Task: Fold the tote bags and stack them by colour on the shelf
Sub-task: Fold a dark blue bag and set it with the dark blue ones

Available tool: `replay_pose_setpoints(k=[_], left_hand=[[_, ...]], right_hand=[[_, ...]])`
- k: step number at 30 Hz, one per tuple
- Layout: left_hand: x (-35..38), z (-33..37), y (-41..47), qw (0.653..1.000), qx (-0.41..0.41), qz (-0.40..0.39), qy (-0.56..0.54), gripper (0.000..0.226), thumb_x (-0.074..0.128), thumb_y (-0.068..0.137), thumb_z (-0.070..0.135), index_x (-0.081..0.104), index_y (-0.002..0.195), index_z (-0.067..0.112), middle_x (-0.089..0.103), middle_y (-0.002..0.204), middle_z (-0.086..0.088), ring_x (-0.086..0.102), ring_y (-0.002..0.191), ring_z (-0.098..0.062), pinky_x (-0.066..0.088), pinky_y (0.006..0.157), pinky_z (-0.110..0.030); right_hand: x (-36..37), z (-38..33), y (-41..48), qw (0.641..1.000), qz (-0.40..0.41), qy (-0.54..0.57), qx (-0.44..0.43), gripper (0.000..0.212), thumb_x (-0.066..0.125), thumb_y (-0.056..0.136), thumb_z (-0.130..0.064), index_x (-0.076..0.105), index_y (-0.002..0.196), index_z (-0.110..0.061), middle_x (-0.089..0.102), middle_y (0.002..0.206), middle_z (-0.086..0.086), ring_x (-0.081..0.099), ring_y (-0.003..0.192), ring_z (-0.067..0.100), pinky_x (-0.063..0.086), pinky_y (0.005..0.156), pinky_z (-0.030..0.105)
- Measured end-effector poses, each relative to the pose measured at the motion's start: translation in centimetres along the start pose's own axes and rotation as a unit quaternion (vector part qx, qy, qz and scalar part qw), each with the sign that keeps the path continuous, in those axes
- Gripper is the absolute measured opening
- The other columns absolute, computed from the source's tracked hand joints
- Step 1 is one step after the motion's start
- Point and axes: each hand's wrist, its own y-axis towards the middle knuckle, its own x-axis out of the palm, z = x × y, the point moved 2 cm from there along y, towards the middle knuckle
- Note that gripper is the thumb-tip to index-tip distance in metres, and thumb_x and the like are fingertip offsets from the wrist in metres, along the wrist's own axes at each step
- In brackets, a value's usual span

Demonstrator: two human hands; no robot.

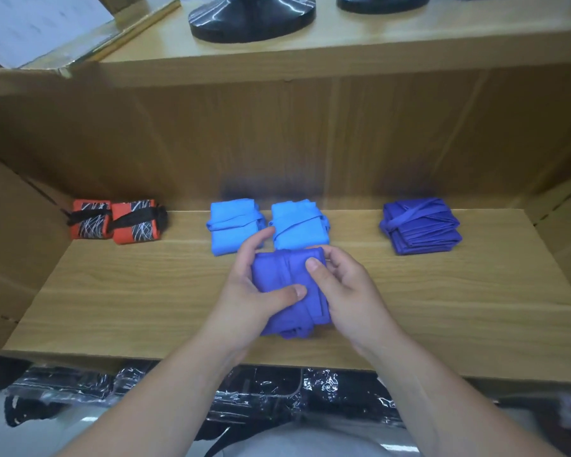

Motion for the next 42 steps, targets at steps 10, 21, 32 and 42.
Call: replay_pose_setpoints(k=[10, 21, 32, 42], left_hand=[[0.7, -0.1, 1.9, 0.996, 0.043, 0.069, -0.043, 0.056, 0.058, 0.082, -0.02, 0.056, 0.115, 0.025, 0.065, 0.095, -0.008, 0.06, 0.07, -0.021, 0.053, 0.061, -0.041], [7.3, -3.3, 2.5, 0.996, 0.006, -0.069, -0.059, 0.029, 0.078, 0.08, 0.015, 0.056, 0.099, 0.016, 0.068, 0.084, 0.005, 0.061, 0.073, -0.005, 0.048, 0.066, -0.018], [18.3, -6.3, 4.0, 0.994, 0.014, -0.087, 0.059, 0.031, 0.076, 0.086, 0.006, 0.058, 0.108, 0.017, 0.072, 0.09, -0.002, 0.066, 0.073, -0.007, 0.051, 0.067, -0.019], [19.8, -6.6, 10.9, 0.786, 0.243, 0.08, 0.563, 0.057, 0.045, 0.092, 0.057, 0.054, 0.142, 0.032, 0.045, 0.153, -0.006, 0.048, 0.128, -0.032, 0.036, 0.106, -0.042]], right_hand=[[-0.2, 0.8, -3.5, 0.994, 0.072, -0.059, 0.057, 0.02, 0.073, 0.091, -0.009, 0.066, 0.11, -0.007, 0.075, 0.102, 0.016, 0.068, 0.082, 0.017, 0.058, 0.074, 0.031], [-6.6, -0.7, -7.5, 0.966, 0.249, 0.021, 0.074, 0.042, 0.071, 0.076, -0.026, 0.062, 0.113, -0.009, 0.075, 0.106, 0.015, 0.068, 0.087, 0.026, 0.052, 0.079, 0.042], [-19.7, -2.7, -6.4, 0.951, 0.306, 0.02, 0.027, 0.048, 0.082, 0.082, -0.025, 0.056, 0.122, -0.025, 0.075, 0.11, 0.005, 0.072, 0.101, 0.022, 0.056, 0.085, 0.036], [-29.2, -2.6, 0.0, 0.922, 0.382, -0.067, -0.003, 0.03, 0.068, 0.096, -0.025, 0.054, 0.121, -0.023, 0.066, 0.123, 0.0, 0.064, 0.108, 0.011, 0.051, 0.098, 0.032]])
